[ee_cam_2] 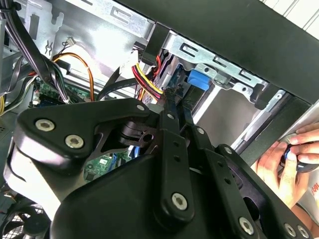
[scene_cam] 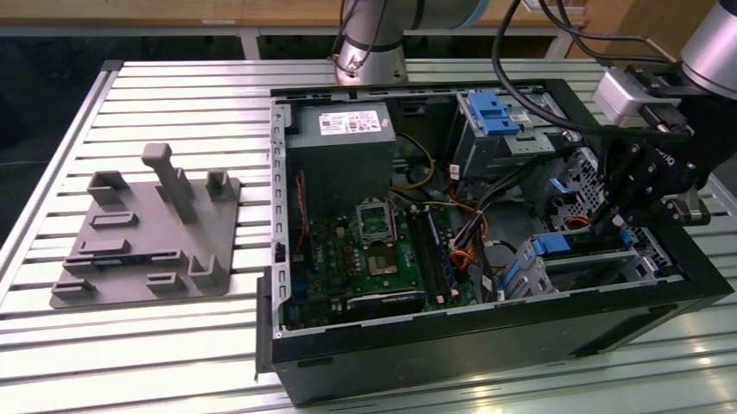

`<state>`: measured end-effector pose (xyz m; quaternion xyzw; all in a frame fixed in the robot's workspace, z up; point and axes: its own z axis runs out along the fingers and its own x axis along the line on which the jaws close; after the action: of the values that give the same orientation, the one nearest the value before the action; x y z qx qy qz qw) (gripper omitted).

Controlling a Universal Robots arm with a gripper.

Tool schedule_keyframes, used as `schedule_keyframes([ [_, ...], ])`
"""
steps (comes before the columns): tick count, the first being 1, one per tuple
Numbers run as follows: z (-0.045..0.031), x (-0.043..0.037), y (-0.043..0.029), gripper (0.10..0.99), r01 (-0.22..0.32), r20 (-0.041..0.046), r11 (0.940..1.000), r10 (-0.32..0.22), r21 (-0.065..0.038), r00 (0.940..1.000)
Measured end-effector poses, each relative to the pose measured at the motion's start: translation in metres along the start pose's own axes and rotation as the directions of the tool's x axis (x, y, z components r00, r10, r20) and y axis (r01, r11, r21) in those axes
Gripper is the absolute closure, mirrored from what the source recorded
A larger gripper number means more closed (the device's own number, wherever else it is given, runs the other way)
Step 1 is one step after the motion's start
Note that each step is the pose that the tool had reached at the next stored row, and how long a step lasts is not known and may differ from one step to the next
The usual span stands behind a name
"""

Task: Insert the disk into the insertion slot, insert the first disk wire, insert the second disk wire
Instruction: 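Insert the first disk wire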

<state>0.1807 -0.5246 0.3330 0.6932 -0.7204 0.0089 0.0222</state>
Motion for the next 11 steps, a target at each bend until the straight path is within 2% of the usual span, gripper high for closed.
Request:
schedule_keyframes([
  [11, 0.0013, 0.0, -0.0002, 0.914, 0.0, -0.0001, 1.0, 0.0, -0.002, 1.0],
])
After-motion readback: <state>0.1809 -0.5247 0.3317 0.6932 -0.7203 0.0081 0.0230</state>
